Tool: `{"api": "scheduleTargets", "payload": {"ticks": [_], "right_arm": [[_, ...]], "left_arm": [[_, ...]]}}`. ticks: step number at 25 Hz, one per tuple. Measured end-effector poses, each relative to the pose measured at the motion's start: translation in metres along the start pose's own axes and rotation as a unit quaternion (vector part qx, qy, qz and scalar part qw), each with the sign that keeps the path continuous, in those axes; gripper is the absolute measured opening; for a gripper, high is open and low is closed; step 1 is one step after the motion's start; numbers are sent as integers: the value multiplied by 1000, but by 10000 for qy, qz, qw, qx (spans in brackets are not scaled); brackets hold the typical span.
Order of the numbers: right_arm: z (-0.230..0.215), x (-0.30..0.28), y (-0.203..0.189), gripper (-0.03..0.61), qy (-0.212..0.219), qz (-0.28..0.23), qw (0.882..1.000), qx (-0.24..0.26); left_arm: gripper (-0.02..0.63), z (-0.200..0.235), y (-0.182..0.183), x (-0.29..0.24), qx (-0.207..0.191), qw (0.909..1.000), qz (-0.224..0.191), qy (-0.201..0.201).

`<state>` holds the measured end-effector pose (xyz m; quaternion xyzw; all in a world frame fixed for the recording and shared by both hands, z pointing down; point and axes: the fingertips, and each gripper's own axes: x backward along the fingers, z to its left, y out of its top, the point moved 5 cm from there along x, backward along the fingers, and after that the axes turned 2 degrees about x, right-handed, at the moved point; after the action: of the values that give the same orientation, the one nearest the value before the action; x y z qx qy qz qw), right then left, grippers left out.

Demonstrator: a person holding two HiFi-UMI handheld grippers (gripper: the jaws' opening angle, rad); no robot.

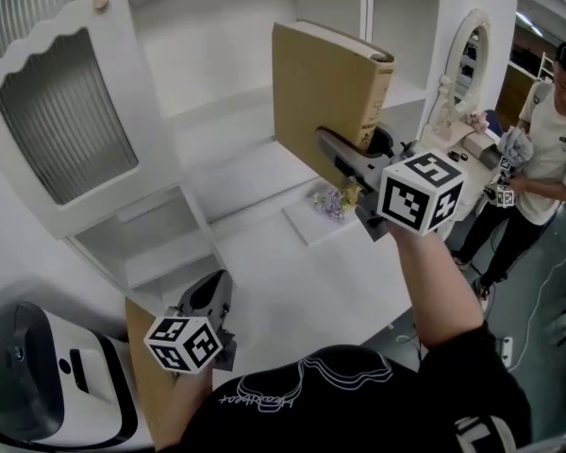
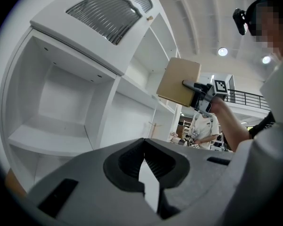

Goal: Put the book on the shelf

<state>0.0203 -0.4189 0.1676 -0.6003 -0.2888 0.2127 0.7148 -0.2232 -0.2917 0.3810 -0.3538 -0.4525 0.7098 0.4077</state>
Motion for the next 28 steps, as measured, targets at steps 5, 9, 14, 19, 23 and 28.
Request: {"api": "scheduleTargets", "payload": {"ticks": [5,9,14,19,23,28], "right_arm": [[-14,-26,0,213,-58,155,9998,90],[-23,-44,5,213,-92,231,9996,118],[-36,-74,10,213,-83,378,9992,30],[-46,-103,4,213,-148,592,9981,-115],[-47,-124,-2,213,-182,770,9967,-157],[-51,-142,-11,213,-267,885,9952,-313]], "left_arm": [[3,12,-1,0,46,9999,38,138],[3,21,0,1,77,9997,29,211],[3,30,3,2,116,9995,-13,281],[3,37,3,3,137,9994,-35,311],[3,43,5,6,167,9992,-71,346],[3,56,4,14,231,9985,-140,465]]}}
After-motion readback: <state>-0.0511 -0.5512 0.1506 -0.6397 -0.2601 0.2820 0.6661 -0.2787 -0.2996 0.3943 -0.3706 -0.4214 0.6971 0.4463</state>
